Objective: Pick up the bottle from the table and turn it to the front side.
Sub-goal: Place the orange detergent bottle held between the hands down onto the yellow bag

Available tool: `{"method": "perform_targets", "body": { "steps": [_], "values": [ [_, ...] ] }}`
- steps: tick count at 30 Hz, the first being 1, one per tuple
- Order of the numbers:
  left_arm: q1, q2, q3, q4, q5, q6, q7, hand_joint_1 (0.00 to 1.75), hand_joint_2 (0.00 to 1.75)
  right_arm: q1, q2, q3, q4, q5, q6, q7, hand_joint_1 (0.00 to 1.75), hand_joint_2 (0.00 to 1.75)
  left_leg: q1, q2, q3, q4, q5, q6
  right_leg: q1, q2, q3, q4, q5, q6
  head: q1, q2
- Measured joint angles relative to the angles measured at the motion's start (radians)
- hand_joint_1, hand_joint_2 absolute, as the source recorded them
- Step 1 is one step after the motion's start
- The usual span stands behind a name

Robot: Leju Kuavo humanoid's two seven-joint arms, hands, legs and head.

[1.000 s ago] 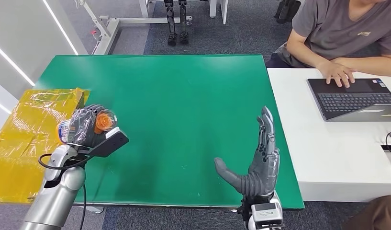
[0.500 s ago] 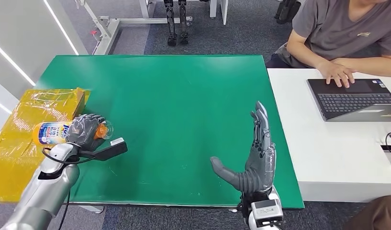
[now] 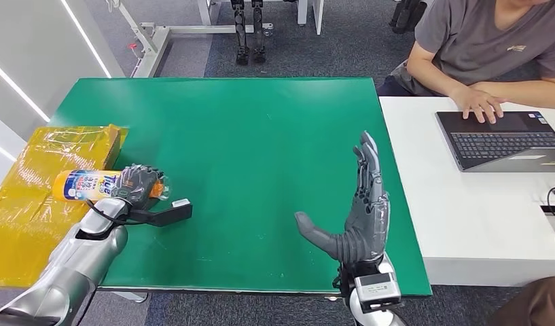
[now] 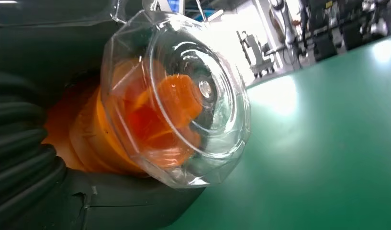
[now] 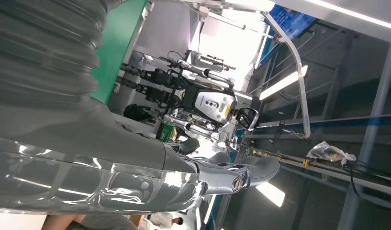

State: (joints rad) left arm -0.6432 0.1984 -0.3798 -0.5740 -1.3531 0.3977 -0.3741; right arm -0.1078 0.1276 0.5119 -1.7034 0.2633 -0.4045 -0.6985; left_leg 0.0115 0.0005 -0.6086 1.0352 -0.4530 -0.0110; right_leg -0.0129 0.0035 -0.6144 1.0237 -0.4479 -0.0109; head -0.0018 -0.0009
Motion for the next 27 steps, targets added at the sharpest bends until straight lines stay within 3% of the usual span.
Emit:
{"method": "perform_targets", "body": {
  "steps": [2, 4, 6, 8, 17, 27],
  "values": [
    [-0.012, -0.006, -0.006, 0.030, -0.004, -0.011, 0.006, 1.75, 1.75, -0.001, 0.000, 0.000, 0.000, 0.001, -0.007, 0.000, 0.00, 1.75, 0.000, 0.000, 0.000, 0.000, 0.000, 0.000, 0.000, 0.000, 0.000, 0.000, 0.000, 0.000, 0.000, 0.000],
    [-0.022, -0.011, -0.011, 0.055, -0.005, -0.016, 0.009, 1.55, 1.75, -0.001, 0.001, 0.000, 0.000, 0.003, -0.011, 0.000, 0.00, 1.75, 0.000, 0.000, 0.000, 0.000, 0.000, 0.000, 0.000, 0.000, 0.000, 0.000, 0.000, 0.000, 0.000, 0.000],
    [-0.032, -0.015, -0.012, 0.074, -0.003, -0.026, 0.011, 0.68, 1.75, -0.001, 0.001, 0.000, 0.000, 0.003, -0.012, 0.000, 0.00, 1.75, 0.000, 0.000, 0.000, 0.000, 0.000, 0.000, 0.000, 0.000, 0.000, 0.000, 0.000, 0.000, 0.000, 0.000],
    [-0.043, -0.020, -0.013, 0.090, 0.004, -0.055, 0.012, 0.00, 1.75, -0.001, 0.001, 0.000, 0.000, 0.004, -0.017, 0.000, 0.00, 1.75, 0.000, 0.000, 0.000, 0.000, 0.000, 0.000, 0.000, 0.000, 0.000, 0.000, 0.000, 0.000, 0.000, 0.000],
    [-0.089, -0.052, -0.013, 0.140, 0.024, -0.177, 0.012, 0.00, 1.75, -0.001, 0.011, 0.000, 0.000, 0.015, -0.029, 0.006, 0.00, 1.75, 0.000, -0.001, 0.000, 0.000, 0.000, 0.000, 0.000, -0.001, 0.001, 0.000, 0.000, 0.000, 0.000, 0.000],
    [-0.106, -0.062, -0.012, 0.159, 0.045, -0.172, 0.009, 0.00, 1.75, 0.002, 0.014, -0.001, 0.000, 0.034, -0.027, 0.010, 0.00, 1.75, 0.000, -0.001, 0.000, 0.000, 0.000, 0.000, 0.000, -0.001, 0.001, 0.000, 0.000, 0.000, 0.000, 0.000]
  ]
}}
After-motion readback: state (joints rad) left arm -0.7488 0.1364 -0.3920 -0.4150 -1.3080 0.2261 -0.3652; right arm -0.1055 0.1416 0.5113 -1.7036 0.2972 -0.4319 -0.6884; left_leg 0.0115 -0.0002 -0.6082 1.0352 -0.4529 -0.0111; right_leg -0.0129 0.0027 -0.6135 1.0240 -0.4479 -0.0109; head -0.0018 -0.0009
